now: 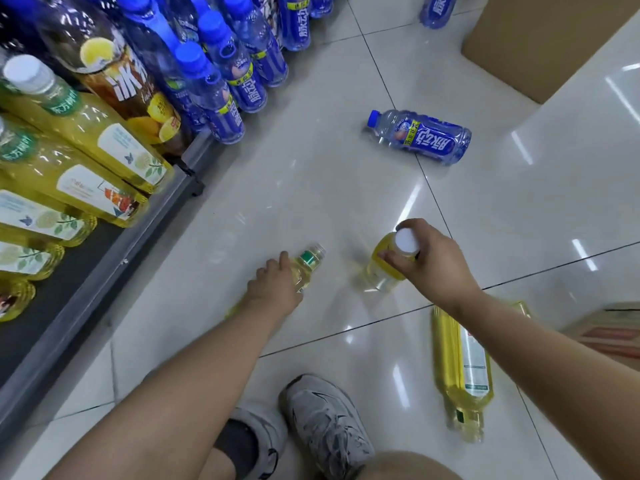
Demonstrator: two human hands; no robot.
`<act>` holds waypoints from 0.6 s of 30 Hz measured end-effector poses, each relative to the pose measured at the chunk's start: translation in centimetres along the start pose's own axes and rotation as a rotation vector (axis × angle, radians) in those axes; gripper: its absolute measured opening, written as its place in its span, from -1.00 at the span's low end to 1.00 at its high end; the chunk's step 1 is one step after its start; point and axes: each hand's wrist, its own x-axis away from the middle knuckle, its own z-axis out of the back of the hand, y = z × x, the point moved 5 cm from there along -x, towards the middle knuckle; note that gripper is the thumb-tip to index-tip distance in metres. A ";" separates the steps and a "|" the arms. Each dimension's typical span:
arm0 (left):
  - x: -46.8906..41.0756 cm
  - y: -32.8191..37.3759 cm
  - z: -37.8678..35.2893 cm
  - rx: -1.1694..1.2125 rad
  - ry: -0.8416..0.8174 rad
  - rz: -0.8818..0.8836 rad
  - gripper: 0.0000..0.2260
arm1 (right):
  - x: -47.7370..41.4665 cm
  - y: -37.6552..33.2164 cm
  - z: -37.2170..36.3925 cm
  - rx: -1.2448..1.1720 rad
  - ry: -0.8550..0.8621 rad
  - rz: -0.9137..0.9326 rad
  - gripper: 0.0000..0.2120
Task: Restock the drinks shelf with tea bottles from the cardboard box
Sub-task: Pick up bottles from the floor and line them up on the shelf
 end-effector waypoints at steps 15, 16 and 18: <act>-4.6 1.0 5.2 0.323 0.026 -0.048 -0.66 | -3.8 -2.6 0.4 0.117 -0.073 0.010 -0.64; -4.2 -0.2 6.4 0.372 0.034 -0.035 -0.66 | -3.7 -3.3 0.5 0.118 -0.072 0.011 -0.63; -2.8 -2.6 8.8 0.456 0.079 -0.011 -0.66 | -3.6 -5.4 0.5 0.129 -0.082 0.035 -0.61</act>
